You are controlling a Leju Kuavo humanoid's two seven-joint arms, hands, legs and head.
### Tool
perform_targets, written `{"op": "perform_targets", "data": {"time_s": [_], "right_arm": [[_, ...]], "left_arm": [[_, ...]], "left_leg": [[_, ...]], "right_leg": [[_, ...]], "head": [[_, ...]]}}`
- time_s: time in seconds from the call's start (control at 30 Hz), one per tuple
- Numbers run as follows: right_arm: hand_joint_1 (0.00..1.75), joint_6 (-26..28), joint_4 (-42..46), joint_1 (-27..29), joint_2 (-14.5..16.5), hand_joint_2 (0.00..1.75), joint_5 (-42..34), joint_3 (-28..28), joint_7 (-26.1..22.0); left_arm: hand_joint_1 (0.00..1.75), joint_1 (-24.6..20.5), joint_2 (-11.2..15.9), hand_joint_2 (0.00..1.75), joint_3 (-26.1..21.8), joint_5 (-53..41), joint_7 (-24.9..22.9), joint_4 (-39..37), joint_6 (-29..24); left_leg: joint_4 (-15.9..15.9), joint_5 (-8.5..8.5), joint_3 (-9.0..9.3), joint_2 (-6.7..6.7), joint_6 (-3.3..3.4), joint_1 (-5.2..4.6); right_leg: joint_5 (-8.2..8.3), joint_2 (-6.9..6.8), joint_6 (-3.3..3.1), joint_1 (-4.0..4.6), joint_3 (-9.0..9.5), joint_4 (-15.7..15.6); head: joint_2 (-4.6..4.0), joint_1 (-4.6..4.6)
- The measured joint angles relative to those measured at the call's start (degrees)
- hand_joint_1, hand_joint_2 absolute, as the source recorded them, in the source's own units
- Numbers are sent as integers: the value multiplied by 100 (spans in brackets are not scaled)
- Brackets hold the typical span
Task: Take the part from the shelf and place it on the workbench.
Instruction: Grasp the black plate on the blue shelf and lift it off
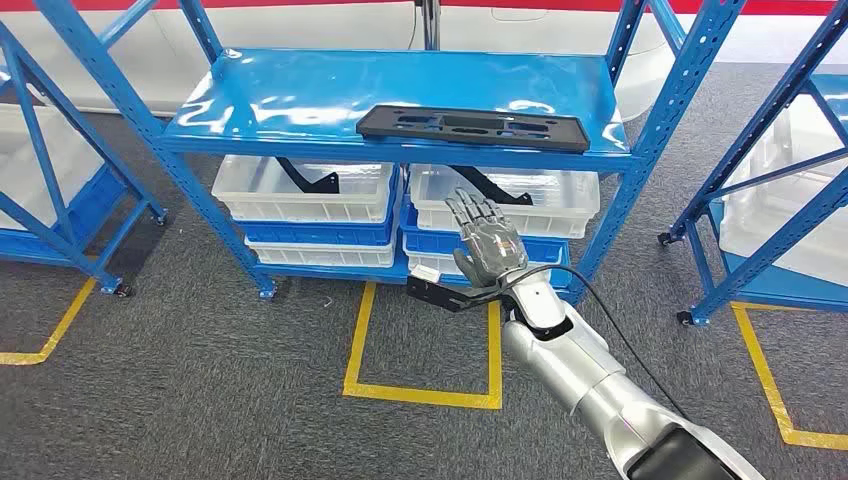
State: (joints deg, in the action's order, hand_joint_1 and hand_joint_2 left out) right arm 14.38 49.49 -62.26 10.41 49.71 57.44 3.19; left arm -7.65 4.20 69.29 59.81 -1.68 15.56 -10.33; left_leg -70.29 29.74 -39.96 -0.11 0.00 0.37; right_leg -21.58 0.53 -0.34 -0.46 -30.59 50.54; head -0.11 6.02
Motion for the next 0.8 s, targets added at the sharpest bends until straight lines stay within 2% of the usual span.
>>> {"op": "perform_targets", "data": {"time_s": [0.07,0.1,0.13,0.17,0.2,0.23,0.37,0.4,0.43,0.5,0.53,0.57,0.6,0.63,0.7,0.73,0.8], "right_arm": [[0,-1,-1,-2,3,175,-1,0,1],[0,-2,-1,-4,8,175,-2,0,1],[0,-3,-2,-9,12,175,-3,0,1],[0,-8,-3,-19,20,175,-8,1,1],[0,-16,-4,-30,27,175,-13,1,1],[0,-25,-5,-39,32,175,-20,2,4],[0,-51,-4,-50,41,175,-46,14,15],[0,-61,-4,-53,41,175,-51,16,19],[0,-74,-4,-52,39,175,-55,17,23],[0,-106,-8,-37,28,175,-75,22,33],[0,-120,-13,-26,22,175,-86,25,36],[0,-134,-17,-18,17,175,-97,28,38],[0,-147,-20,-17,15,175,-103,31,41],[0,-160,-22,-18,15,175,-106,33,44],[0,-171,-23,-28,16,175,-113,38,57],[0,-167,-24,-34,16,175,-116,39,67],[0,-150,-32,-42,10,175,-121,41,91]], "left_arm": [[0,-3,0,0,0,-5,1,0,-2],[0,-4,0,0,0,-9,1,0,-3],[0,-8,-3,0,0,-11,2,0,-4],[0,-12,-8,0,-1,-12,3,0,-5],[0,-16,-13,0,-1,-12,3,0,-5],[0,-18,-18,0,-1,-12,2,0,-5],[0,-14,-23,0,0,-12,-2,0,-1],[0,-17,-22,0,-1,-11,-2,0,-3],[0,-20,-21,0,-1,-9,-2,0,-5],[0,-23,-17,0,-2,-2,-2,0,-10],[0,-20,-17,0,-2,2,-2,0,-9],[0,-14,-17,0,-1,3,-2,0,-9],[0,-10,-18,0,-1,4,-2,0,-8],[0,-8,-19,0,-1,4,-2,0,-6],[0,-12,-19,0,-1,4,-2,0,-2],[0,-16,-18,0,-2,3,-5,-1,1],[0,-19,-13,0,-2,-1,-12,-2,3]], "left_leg": [[523,-317,208,0,7,3],[1050,-623,424,1,13,7],[1492,-843,618,-2,28,5],[1806,-986,756,-5,38,-6],[1990,-1057,838,-15,60,-15],[2028,-1055,850,-25,88,-27],[2025,-1018,885,-40,242,-40],[2032,-1008,911,-39,275,-30],[2034,-993,928,-37,302,-26],[2033,-964,951,-32,340,-32],[2032,-950,961,-31,350,-36],[2032,-936,974,-32,352,-40],[2032,-916,1002,-34,345,-42],[2032,-893,1040,-37,332,-43],[2037,-837,1113,-43,288,-52],[2038,-814,1129,-44,262,-62],[2045,-779,1135,-43,208,-79]], "right_leg": [[-41,7,14,-4,66,0],[-82,14,31,-9,130,0],[-115,19,50,-13,185,-15],[-140,28,76,-10,216,-23],[-159,36,103,-5,228,-25],[-169,44,127,0,223,-28],[-290,29,235,-17,187,97],[-399,15,260,-22,101,300],[-564,0,280,-25,-86,678],[-897,-7,302,-24,-635,1631],[-970,-7,303,-25,-871,1981],[-927,-7,294,-24,-994,2095],[-733,-7,274,-23,-949,1881],[-474,-9,250,-21,-797,1478],[5,-20,204,-11,-366,510],[100,-24,188,-7,-238,234],[109,-19,157,15,-169,65]], "head": [[0,1],[0,1],[0,1],[0,1],[1,0],[1,-1],[2,-2],[2,-2],[2,-2],[2,-3],[2,-3],[2,-3],[2,-3],[2,-3],[1,-3],[1,-3],[0,-3]]}}
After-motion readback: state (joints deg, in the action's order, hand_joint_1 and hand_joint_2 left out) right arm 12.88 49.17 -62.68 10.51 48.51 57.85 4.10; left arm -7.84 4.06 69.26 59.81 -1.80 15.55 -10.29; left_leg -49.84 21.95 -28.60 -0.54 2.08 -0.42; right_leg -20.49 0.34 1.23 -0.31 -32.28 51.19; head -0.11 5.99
